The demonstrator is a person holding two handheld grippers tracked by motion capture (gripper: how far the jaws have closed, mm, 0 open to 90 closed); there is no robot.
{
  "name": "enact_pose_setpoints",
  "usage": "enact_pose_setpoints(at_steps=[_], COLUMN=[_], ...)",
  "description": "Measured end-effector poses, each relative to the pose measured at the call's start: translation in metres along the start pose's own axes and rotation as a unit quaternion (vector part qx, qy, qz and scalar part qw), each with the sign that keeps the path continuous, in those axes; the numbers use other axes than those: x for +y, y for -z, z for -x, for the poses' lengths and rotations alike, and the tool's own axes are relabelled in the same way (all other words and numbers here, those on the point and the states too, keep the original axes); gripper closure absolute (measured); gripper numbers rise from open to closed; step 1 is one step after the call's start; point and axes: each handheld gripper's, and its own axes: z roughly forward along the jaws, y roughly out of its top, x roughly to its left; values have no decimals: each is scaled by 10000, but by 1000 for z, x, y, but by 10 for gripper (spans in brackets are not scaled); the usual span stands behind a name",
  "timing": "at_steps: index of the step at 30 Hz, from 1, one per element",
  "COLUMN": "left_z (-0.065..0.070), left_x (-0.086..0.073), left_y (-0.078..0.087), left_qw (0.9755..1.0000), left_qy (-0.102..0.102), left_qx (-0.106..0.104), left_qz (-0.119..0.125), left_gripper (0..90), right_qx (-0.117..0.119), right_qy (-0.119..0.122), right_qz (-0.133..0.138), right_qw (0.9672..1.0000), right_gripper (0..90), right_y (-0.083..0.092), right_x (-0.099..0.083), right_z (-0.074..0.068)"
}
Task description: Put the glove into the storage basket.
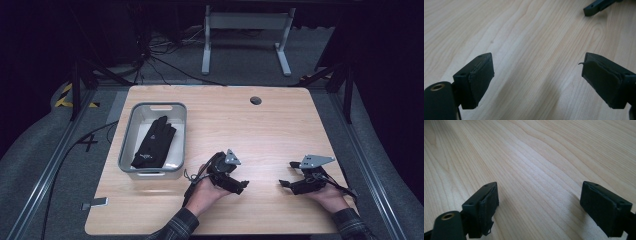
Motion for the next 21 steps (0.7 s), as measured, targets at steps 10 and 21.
enact_pose_setpoints(at_steps=[10,21], left_z=[7,7], left_x=[-10,-14], left_y=[-20,-24], left_qw=[9988,9979], left_qy=[-242,-574], left_qx=[169,170], left_qz=[-378,-264], left_gripper=[67,11], right_qx=[0,-7], right_qy=[-1,1], right_qz=[-1,-6], right_qw=[10000,10000], right_gripper=[160,160], right_y=[0,0], right_x=[0,0], right_z=[0,0])
